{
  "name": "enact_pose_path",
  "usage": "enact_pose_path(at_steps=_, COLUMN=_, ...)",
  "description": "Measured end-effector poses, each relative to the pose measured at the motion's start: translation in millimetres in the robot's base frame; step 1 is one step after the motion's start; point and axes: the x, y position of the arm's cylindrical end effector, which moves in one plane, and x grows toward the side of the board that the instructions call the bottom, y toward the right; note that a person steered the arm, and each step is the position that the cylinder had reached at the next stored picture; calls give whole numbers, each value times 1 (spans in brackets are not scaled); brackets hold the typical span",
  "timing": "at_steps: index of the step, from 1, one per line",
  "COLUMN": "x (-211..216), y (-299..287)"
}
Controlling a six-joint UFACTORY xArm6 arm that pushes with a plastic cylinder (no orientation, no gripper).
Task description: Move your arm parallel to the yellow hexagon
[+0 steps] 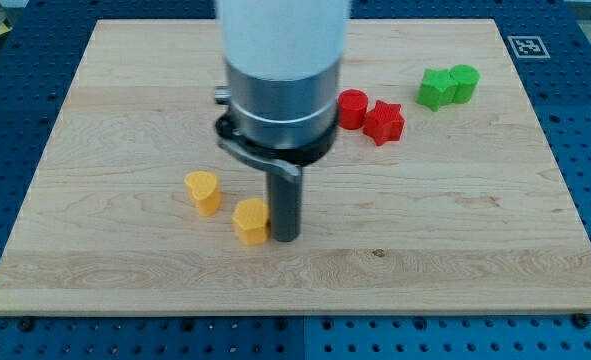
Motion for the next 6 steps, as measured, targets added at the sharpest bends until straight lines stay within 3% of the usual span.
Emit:
enact_pose_path(at_steps=2, x=0, y=-24)
enact_pose_path(at_steps=4, x=1, y=21)
enact_pose_path(at_steps=6, x=1, y=28)
